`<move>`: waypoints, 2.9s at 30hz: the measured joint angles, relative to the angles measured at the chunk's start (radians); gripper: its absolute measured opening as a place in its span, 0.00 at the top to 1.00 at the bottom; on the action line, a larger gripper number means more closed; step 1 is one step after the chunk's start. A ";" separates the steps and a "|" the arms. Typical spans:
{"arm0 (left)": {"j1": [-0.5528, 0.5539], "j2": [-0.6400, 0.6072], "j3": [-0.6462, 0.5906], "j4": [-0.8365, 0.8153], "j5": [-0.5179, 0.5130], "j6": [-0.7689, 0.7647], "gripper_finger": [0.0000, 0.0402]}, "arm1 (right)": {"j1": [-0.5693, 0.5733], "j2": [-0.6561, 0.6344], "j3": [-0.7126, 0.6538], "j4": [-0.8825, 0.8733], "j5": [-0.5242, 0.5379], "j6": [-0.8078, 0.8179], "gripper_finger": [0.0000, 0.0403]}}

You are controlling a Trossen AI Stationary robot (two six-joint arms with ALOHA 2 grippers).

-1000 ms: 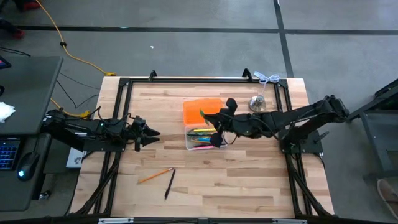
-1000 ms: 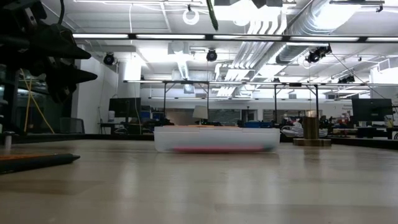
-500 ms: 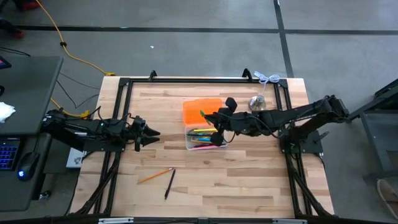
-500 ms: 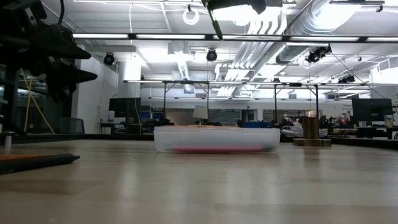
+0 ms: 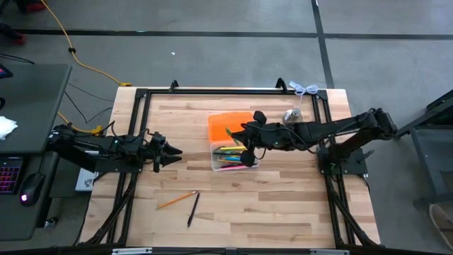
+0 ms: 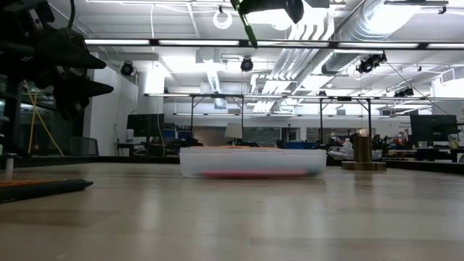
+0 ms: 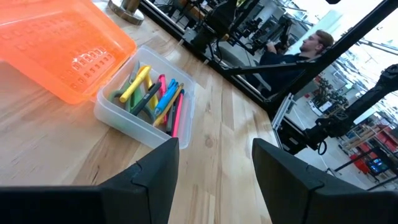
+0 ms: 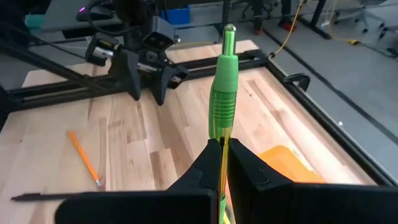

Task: Pick & place school supplies into a supply box
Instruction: Put the green pen into the container

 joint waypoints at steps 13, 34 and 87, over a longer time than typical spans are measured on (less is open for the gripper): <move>0.000 0.000 0.000 0.002 -0.039 0.000 0.42 | -0.065 0.012 0.000 -0.099 -0.123 0.105 1.00; 0.000 0.000 0.000 0.000 -0.042 0.004 0.42 | -0.131 0.455 0.472 -0.646 -0.349 0.044 1.00; 0.000 0.000 0.001 -0.005 -0.042 0.008 0.42 | -0.182 0.767 0.586 -0.835 -0.414 -0.178 1.00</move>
